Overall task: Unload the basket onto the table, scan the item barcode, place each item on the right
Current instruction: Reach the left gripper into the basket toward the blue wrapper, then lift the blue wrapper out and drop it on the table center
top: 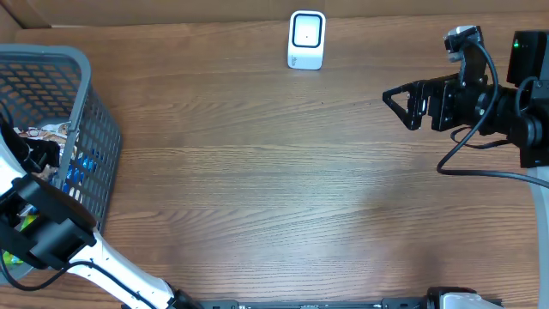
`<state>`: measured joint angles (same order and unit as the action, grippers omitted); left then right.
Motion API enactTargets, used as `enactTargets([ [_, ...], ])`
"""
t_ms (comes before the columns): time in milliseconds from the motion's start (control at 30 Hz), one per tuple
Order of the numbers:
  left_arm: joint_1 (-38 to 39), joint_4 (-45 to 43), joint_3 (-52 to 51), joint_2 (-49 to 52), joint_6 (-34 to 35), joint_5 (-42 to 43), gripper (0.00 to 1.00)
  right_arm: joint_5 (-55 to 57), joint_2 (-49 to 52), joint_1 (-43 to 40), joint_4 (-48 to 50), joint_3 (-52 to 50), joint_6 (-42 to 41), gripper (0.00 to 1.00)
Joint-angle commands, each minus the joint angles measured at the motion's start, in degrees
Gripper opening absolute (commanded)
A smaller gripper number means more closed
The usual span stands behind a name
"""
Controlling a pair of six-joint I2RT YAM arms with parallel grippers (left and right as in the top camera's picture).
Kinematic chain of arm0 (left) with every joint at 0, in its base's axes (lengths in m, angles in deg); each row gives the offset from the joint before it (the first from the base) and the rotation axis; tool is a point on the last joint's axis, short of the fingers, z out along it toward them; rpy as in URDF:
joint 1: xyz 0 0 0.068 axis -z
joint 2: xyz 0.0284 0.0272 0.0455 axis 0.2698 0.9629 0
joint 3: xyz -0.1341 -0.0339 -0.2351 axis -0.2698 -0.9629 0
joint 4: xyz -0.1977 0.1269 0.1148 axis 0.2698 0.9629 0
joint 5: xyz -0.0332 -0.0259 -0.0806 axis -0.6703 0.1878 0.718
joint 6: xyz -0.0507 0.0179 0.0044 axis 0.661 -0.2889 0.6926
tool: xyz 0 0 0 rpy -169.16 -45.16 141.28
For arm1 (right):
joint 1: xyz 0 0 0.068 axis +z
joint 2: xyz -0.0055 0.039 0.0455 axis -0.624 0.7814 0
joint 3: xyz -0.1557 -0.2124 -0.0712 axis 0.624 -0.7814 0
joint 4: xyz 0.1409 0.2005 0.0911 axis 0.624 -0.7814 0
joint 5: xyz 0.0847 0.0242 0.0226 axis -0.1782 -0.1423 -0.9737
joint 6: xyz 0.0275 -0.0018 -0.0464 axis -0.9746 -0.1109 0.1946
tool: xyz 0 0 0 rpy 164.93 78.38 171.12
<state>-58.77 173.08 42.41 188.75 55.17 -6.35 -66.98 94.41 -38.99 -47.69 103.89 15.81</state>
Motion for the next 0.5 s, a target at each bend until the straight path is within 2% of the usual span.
enactTargets([
  [0, 0.4, -2.3, -3.6, 0.5, 12.0, -1.4, 0.87, 0.1, -0.5, 0.0, 0.2, 1.5, 0.0, 1.0],
  [367, 1.1, -17.4, -16.4, 0.5, 11.9, 1.0, 0.83, 2.0, -0.5, 0.0, -1.1, 1.5, 0.0, 1.0],
  [400, 1.2, -18.3, -17.4, 0.5, 11.9, 1.0, 0.81, 2.0, -0.5, 0.0, -1.1, 1.5, 0.0, 1.0],
  [433, 1.2, -18.8, -18.0, 0.5, 11.9, 1.0, 0.75, 2.0, -0.5, 0.0, -1.2, 1.5, 0.0, 1.0],
  [467, 1.2, -19.4, -18.8, 0.5, 11.7, 1.2, 0.64, 2.0, -0.5, 0.0, -1.3, 1.5, 0.0, 1.0],
])
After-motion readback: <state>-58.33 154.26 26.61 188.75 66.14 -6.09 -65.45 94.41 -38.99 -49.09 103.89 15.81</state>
